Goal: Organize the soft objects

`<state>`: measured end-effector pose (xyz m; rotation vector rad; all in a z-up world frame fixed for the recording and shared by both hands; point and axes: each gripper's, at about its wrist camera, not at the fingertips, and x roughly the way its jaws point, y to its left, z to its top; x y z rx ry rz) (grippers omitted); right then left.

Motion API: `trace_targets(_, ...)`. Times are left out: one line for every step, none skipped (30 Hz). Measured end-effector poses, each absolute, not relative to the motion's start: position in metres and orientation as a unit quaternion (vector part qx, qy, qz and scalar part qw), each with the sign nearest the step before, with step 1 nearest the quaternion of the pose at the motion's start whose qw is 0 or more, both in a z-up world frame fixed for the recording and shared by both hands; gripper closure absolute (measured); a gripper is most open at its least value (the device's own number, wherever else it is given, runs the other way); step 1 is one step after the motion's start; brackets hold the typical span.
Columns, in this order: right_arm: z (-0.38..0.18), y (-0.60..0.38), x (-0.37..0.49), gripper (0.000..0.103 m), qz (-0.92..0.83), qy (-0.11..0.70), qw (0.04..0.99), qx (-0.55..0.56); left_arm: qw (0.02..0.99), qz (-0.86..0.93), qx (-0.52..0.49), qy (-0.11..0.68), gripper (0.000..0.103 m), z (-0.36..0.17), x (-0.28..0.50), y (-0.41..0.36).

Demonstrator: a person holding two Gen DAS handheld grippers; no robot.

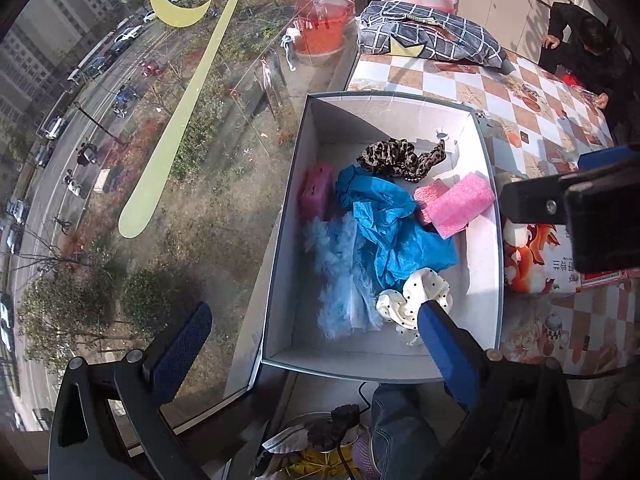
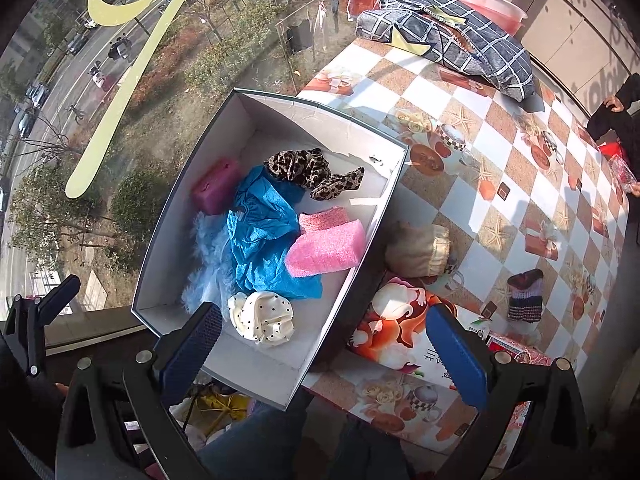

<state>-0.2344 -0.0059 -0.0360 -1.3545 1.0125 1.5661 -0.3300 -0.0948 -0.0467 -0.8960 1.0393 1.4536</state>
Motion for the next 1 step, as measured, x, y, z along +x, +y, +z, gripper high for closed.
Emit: trace_targets(-0.0362, -0.006, -0.2344, 0.0, 0.621, 0.401, 0.406, -0.537, 0.55, 0.61, -0.382, 0.425, 0.0, -0.0443, -0.3315, -0.0954)
